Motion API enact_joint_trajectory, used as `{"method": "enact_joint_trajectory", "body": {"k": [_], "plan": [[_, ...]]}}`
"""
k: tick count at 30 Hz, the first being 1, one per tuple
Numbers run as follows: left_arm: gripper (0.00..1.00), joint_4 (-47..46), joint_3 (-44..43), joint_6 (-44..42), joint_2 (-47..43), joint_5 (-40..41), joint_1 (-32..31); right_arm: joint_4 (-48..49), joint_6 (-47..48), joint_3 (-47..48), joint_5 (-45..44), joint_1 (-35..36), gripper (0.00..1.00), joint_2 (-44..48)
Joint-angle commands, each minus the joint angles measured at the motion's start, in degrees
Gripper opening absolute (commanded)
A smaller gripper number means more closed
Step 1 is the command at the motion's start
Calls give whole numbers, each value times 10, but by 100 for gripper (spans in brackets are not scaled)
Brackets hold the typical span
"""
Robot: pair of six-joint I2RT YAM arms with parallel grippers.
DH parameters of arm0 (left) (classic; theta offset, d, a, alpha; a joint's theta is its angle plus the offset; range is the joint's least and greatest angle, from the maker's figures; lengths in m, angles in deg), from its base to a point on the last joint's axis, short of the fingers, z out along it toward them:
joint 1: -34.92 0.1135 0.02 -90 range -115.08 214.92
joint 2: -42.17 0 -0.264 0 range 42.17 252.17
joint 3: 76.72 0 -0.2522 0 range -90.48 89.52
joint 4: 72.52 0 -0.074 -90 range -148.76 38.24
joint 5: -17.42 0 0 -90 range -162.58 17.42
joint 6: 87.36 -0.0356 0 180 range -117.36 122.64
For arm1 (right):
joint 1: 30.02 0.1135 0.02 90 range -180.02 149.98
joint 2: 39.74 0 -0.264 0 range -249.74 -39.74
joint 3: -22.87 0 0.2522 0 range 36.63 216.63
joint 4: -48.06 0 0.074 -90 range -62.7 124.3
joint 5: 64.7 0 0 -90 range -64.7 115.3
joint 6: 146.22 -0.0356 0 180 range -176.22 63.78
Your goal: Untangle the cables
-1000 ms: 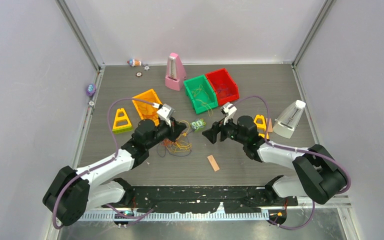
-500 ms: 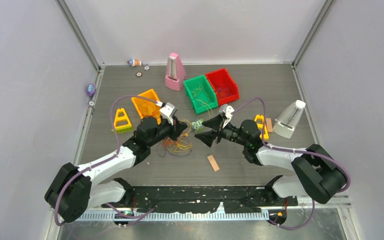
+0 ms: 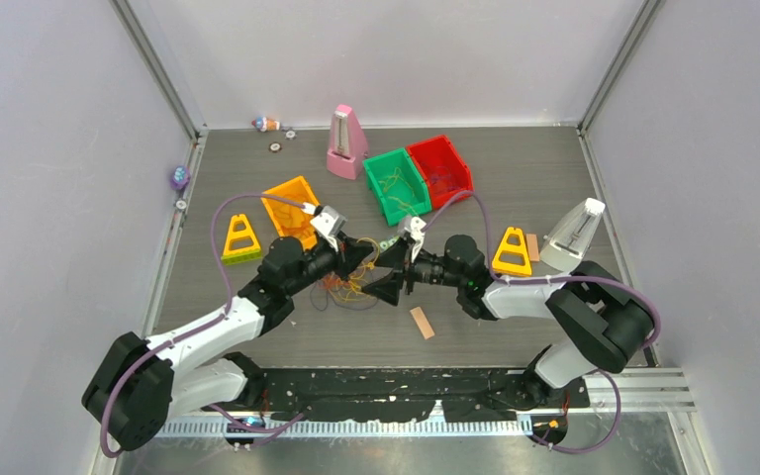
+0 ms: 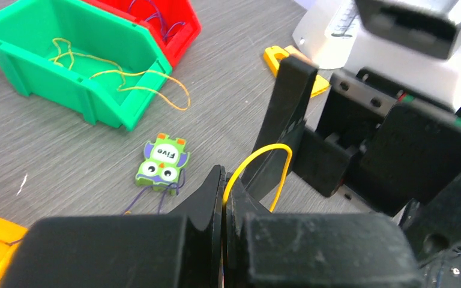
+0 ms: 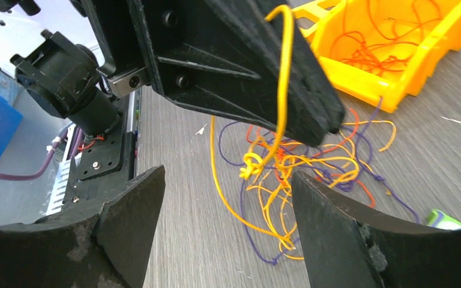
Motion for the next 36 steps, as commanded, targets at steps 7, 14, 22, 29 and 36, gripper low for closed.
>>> {"method": "enact_joint_trajectory", "body": {"k": [7,14,22,29,36], "plan": [[0,-148,46,44,-33,-39,-11,-5,61,50,-70,62,82,-36],[0,-176,52,55,-37,-65,-16,-2,67,64,-152,78,73,-59],[0,-214,64,62,-47,-97,-17,12,73,51,-188,79,41,-49],[1,-237,64,68,-21,-81,-17,30,63,47,-156,80,6,-35],[75,-126,62,43,-69,57,-17,-4,63,36,-226,79,5,-9]]}}
